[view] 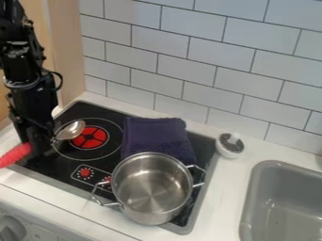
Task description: Move the red spoon to the bottom left of the stove
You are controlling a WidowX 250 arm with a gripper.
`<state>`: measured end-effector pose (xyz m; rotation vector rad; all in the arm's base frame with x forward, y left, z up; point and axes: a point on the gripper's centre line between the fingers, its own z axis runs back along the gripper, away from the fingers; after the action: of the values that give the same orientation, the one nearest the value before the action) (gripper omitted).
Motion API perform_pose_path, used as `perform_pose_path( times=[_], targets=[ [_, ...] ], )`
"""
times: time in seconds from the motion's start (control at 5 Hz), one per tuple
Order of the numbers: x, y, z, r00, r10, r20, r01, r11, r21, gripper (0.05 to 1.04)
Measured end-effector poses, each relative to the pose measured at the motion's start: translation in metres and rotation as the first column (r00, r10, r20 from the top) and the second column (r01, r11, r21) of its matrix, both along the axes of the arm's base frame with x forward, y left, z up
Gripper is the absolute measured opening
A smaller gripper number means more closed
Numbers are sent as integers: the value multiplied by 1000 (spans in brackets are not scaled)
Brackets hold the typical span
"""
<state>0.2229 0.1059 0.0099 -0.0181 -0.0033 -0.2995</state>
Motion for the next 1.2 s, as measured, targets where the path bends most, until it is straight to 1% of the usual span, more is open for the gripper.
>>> perform_pose_path(
  times=[0.2, 0.4, 0.6, 0.8, 1.0, 1.2],
  targets=[
    [1, -1, 0, 1000, 17, 3, -17, 1000, -7, 717],
    [0, 0, 0, 1000, 12, -2, -12, 1000, -1, 990],
    [-2, -1, 0, 1000, 12, -13, -12, 1000, -8, 1012],
    [-5, -5, 4, 1000, 13, -24, -14, 999, -37, 1001],
    [1, -7, 21, 1000, 1, 16, 0, 999, -52, 999],
    [2, -13, 37, 998, -31, 55, 35, 996, -82, 999]
  ],
)
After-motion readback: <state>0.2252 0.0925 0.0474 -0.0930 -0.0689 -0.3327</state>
